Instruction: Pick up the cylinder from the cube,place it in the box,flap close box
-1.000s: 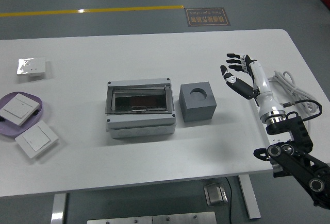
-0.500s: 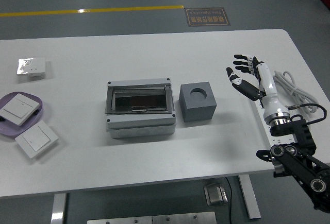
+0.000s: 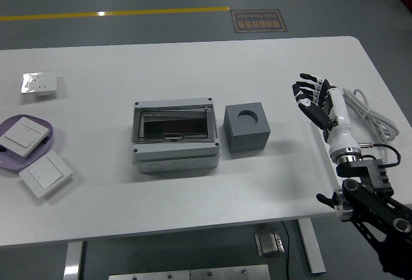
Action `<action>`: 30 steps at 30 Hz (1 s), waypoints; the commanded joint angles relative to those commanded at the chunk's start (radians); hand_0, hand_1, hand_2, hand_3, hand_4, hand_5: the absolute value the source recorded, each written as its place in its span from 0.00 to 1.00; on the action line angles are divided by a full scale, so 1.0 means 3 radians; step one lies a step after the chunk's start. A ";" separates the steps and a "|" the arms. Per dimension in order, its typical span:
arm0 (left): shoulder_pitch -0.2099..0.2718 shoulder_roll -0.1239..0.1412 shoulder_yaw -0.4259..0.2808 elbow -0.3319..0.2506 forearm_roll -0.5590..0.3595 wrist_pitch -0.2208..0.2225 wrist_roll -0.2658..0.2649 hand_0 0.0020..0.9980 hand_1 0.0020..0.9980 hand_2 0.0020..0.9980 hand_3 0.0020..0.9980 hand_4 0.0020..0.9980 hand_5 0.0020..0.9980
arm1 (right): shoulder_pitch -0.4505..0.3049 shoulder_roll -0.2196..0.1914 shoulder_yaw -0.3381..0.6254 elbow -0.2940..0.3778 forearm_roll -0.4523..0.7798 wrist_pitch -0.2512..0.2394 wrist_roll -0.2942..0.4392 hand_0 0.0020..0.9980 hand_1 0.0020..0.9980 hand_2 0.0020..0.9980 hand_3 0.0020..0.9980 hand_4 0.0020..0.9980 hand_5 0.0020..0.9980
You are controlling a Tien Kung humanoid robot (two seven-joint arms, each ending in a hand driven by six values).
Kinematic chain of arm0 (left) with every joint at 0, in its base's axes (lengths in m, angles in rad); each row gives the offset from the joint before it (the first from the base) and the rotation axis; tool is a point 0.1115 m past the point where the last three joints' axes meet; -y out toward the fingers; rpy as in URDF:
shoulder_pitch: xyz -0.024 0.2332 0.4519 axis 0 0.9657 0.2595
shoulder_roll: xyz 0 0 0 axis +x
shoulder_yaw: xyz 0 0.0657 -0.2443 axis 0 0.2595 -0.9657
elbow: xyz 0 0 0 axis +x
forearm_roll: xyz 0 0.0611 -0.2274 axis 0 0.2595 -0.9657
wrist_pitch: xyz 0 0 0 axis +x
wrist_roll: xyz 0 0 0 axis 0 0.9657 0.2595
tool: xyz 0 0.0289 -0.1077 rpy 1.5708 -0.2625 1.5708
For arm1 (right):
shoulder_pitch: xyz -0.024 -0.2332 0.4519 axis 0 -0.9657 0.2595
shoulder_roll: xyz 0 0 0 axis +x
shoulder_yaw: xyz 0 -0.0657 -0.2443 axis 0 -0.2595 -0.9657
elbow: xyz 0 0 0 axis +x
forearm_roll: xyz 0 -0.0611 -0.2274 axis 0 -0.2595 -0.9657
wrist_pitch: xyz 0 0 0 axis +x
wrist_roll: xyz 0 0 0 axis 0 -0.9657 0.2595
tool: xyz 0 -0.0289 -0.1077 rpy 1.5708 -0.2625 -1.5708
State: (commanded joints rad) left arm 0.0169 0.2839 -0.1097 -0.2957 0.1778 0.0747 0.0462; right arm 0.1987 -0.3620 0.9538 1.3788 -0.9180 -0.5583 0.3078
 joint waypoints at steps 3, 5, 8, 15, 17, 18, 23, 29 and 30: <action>0.0001 0.0006 0.0144 0.0024 -0.0199 -0.0012 -0.0104 0.61 0.62 0.59 0.61 0.68 0.22 | 0.0002 0.0007 0.0004 -0.0010 0.0066 -0.0019 0.0046 0.71 0.67 0.68 0.72 0.73 0.33; 0.0004 0.0019 0.0153 0.0053 -0.0356 -0.0025 -0.0189 0.61 0.62 0.59 0.61 0.68 0.22 | -0.0004 0.0012 0.0010 -0.0022 0.0133 -0.0024 0.0101 0.71 0.67 0.68 0.72 0.73 0.33; -0.0016 0.0049 0.0115 0.0075 -0.0529 -0.0048 -0.0242 0.61 0.62 0.59 0.61 0.68 0.22 | -0.0005 0.0013 0.0011 -0.0037 0.0204 -0.0022 0.0168 0.72 0.67 0.68 0.72 0.73 0.32; -0.0041 0.0089 0.0147 0.0092 -0.0661 -0.0064 -0.0254 0.61 0.62 0.59 0.61 0.68 0.22 | -0.0015 0.0025 0.0031 -0.0063 0.0266 -0.0009 0.0216 0.72 0.67 0.68 0.74 0.74 0.32; -0.0047 0.0092 0.0130 0.0091 -0.0649 -0.0067 -0.0250 0.61 0.62 0.59 0.61 0.68 0.22 | -0.0022 0.0029 0.0026 -0.0081 0.0299 -0.0003 0.0225 0.72 0.67 0.68 0.74 0.74 0.32; -0.0048 0.0091 0.0117 0.0090 -0.0640 -0.0068 -0.0247 0.61 0.62 0.59 0.61 0.68 0.22 | -0.0021 0.0033 0.0021 -0.0090 0.0315 0.0000 0.0228 0.72 0.67 0.68 0.74 0.74 0.32; -0.0023 0.0067 0.0086 0.0083 -0.0613 -0.0072 -0.0216 0.61 0.62 0.59 0.61 0.68 0.22 | 0.0008 0.0059 -0.0009 -0.0099 0.0355 0.0014 0.0236 0.71 0.67 0.67 0.74 0.75 0.32; 0.0017 0.0020 0.0117 0.0082 -0.0597 -0.0072 -0.0180 0.61 0.62 0.59 0.61 0.68 0.23 | 0.0013 0.0083 -0.0044 -0.0090 0.0408 0.0042 0.0271 0.71 0.67 0.67 0.72 0.75 0.35; 0.0014 0.0021 0.0113 0.0081 -0.0588 -0.0071 -0.0183 0.61 0.62 0.59 0.61 0.68 0.23 | 0.0014 0.0084 -0.0054 -0.0096 0.0427 0.0048 0.0282 0.71 0.67 0.67 0.72 0.75 0.35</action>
State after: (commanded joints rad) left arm 0.0210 0.2902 -0.0758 -0.2713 0.0015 0.0532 -0.0085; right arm 0.2029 -0.3366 0.9375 1.3499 -0.7899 -0.5439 0.3923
